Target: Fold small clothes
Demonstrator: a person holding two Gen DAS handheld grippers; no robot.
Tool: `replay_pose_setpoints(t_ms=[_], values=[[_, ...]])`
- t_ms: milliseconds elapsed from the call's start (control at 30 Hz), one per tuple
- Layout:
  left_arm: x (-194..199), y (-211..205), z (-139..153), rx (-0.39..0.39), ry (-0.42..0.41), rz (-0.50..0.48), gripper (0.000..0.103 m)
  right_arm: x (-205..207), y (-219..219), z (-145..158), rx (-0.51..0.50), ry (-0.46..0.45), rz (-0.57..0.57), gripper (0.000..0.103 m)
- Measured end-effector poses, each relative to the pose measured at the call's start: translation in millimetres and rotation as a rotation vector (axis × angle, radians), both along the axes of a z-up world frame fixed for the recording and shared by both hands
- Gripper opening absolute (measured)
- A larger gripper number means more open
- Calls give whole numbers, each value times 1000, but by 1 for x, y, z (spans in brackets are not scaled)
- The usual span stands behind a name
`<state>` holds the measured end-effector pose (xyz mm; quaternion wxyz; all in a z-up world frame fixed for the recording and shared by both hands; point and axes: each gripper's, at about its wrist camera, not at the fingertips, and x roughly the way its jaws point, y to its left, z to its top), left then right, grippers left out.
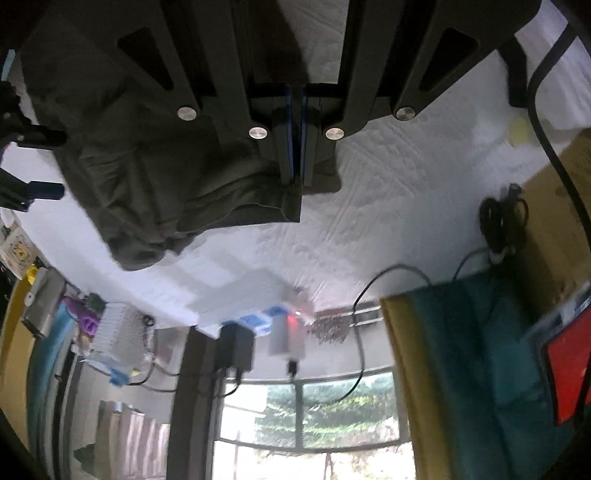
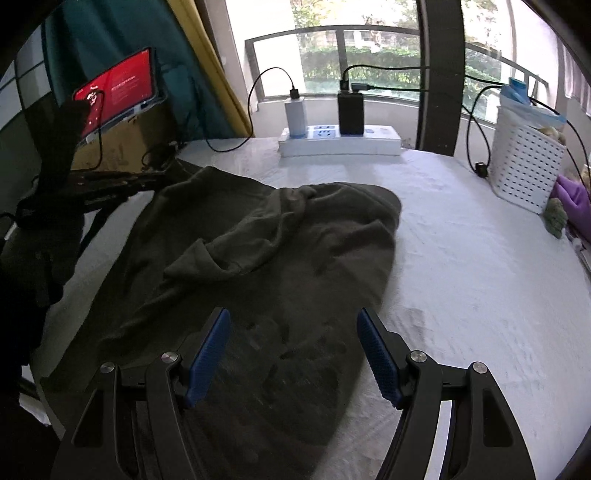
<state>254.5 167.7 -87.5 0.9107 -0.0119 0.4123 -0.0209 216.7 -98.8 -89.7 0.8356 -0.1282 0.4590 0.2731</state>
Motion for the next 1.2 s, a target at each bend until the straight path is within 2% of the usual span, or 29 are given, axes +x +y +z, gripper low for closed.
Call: replay_pose_setpoints(t_ms=[67, 133, 267, 300, 333, 400, 433, 567, 667, 967, 1033, 1200], values=[[2, 4, -6, -10, 15, 8, 3, 1, 5, -2, -11, 3, 3, 73], [1, 7, -9, -8, 22, 33, 8, 3, 9, -5, -19, 8, 5, 73], [-5, 12, 0, 3, 3, 85, 10, 7, 14, -9, -30, 15, 6, 73], [-9, 13, 5, -14, -9, 81, 17, 7, 15, -9, -29, 16, 7, 73], [-14, 10, 10, -27, -24, 71, 29, 7, 16, -9, -29, 16, 8, 73], [-22, 2, 18, -41, -53, 46, 42, 7, 16, -9, -30, 13, 4, 73], [-26, -5, 22, -47, -65, 24, 44, 7, 15, -8, -30, 11, 1, 73], [-27, -39, 17, -25, -45, -78, 44, 6, 10, -7, -25, 4, -11, 73], [-18, -53, 5, -9, 12, -99, 44, 4, 6, -6, -22, -4, -21, 73], [12, -51, -24, -9, 139, -54, 45, 11, -14, -7, -16, 5, -70, 73], [20, -43, -25, -34, 141, -28, 46, 14, -19, -7, -14, 9, -80, 73], [30, -29, -19, 52, 94, 76, 46, 22, -28, -12, -14, 17, -98, 73]])
